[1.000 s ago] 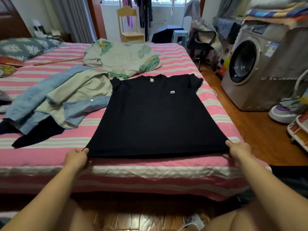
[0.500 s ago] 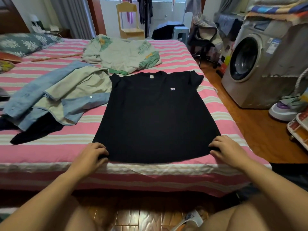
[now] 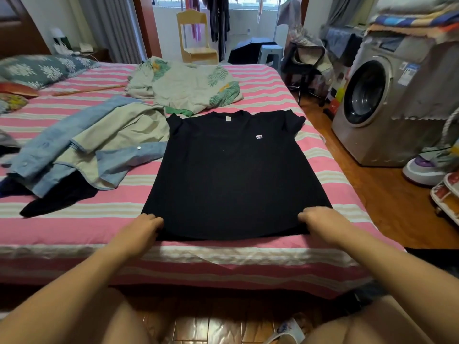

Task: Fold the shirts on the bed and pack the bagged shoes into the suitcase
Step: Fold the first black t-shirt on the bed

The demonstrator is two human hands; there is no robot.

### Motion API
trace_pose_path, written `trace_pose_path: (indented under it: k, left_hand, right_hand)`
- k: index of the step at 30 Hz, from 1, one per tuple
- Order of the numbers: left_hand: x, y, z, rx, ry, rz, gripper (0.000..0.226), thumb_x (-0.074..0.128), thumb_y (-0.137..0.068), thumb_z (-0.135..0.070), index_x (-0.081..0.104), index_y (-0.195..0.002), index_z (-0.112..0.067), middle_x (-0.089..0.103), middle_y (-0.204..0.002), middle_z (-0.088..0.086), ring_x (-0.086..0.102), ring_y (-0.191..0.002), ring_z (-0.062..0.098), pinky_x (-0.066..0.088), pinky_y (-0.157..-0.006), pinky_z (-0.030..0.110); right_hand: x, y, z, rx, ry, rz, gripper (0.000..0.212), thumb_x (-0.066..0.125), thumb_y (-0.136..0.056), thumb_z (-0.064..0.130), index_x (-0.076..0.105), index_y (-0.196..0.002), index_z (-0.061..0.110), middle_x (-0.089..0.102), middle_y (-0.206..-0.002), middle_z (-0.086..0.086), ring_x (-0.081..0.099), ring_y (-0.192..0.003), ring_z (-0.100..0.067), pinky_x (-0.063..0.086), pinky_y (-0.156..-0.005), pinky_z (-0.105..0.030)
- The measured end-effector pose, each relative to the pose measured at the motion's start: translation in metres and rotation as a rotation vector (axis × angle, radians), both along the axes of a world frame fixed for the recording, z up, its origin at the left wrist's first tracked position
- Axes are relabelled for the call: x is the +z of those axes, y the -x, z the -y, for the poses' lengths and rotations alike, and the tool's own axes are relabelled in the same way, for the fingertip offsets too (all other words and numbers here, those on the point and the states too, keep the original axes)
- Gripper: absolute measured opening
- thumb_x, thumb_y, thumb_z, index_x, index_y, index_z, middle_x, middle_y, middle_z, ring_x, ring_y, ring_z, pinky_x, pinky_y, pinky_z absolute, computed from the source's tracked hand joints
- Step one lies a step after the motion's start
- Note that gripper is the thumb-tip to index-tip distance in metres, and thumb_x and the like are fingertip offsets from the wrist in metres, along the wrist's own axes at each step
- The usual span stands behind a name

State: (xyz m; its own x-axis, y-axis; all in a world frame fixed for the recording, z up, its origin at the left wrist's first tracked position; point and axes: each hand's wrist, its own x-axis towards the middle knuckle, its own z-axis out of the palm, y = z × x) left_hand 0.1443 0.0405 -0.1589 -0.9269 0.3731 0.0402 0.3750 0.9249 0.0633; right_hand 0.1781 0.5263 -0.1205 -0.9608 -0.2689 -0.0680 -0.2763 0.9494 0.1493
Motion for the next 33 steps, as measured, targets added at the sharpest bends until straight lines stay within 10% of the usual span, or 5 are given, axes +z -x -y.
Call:
trace_pose_path:
  k: [5, 10, 21, 33]
  left_hand:
    - [0.046, 0.009, -0.009, -0.011, -0.083, -0.352, 0.024, 0.061, -0.067, 0.012, 0.047, -0.079, -0.003, 0.043, -0.074, 0.014, 0.04, -0.059, 0.035, 0.019, -0.049, 0.038]
    - [0.016, -0.009, -0.004, 0.006, 0.018, -0.194, 0.037, 0.07, -0.067, 0.005, 0.04, -0.081, -0.013, 0.04, -0.078, 0.005, 0.036, -0.068, 0.027, 0.026, -0.051, 0.037]
    - [-0.011, -0.006, -0.031, 0.681, -0.482, 0.015, 0.027, 0.063, -0.087, -0.033, 0.043, -0.093, -0.017, 0.048, -0.095, 0.003, 0.053, -0.076, 0.025, 0.04, -0.058, 0.038]
    - [0.0, -0.023, -0.001, 0.585, -0.495, -0.156, 0.027, 0.056, -0.076, 0.007, 0.037, -0.077, -0.012, 0.042, -0.082, 0.008, 0.041, -0.066, 0.029, 0.035, -0.056, 0.044]
  right_hand:
    - [0.022, 0.009, 0.004, 0.052, 0.175, -0.493, 0.025, 0.067, -0.069, -0.012, 0.054, -0.082, 0.005, 0.048, -0.078, -0.012, 0.046, -0.059, -0.033, 0.034, -0.044, -0.037]
    - [-0.013, -0.007, -0.003, 0.111, -0.018, -0.289, 0.049, 0.08, -0.048, -0.014, 0.053, -0.081, 0.011, 0.046, -0.073, -0.006, 0.044, -0.057, -0.026, 0.029, -0.045, -0.036]
    - [-0.03, -0.004, -0.004, -0.521, 0.344, -0.21, 0.03, 0.062, -0.084, 0.04, 0.047, -0.101, 0.02, 0.048, -0.1, -0.002, 0.046, -0.094, -0.026, 0.046, -0.078, -0.041]
    - [-0.002, -0.011, -0.01, -0.55, 0.425, -0.476, 0.026, 0.058, -0.076, -0.009, 0.041, -0.075, 0.01, 0.038, -0.071, -0.002, 0.039, -0.065, -0.027, 0.023, -0.051, -0.033]
